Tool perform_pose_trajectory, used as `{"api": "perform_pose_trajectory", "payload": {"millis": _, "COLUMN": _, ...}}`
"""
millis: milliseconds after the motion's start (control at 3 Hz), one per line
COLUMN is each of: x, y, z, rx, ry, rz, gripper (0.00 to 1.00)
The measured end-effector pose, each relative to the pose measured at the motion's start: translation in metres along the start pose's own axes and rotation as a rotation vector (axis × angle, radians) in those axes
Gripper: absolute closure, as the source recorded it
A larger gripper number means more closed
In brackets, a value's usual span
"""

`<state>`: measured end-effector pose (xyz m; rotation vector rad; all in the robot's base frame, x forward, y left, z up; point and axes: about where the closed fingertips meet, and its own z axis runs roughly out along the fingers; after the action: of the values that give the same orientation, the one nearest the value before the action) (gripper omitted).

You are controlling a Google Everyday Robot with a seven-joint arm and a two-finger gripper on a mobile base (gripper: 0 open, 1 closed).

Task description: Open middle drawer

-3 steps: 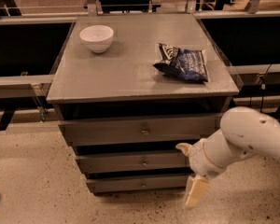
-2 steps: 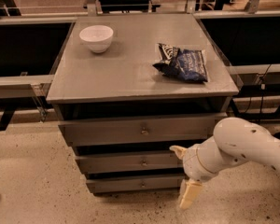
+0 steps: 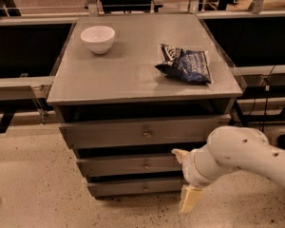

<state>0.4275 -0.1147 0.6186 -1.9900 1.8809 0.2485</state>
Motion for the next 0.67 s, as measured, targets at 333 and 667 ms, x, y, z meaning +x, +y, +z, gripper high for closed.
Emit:
{"api": "perform_pose_trajectory", "payload": {"millis": 333, "x": 0.0110, "y": 0.0109, "z": 0.0233, "rx": 0.065, "ry": 0.124, "rz": -0.122, "gripper": 0.00}}
{"api": "perform_pose_trajectory", "payload": {"millis": 667, "x": 0.0202, "y": 0.0132, "z": 0.0326, "rx": 0.100, "ry": 0.158, "rz": -0.198, "gripper": 0.00}}
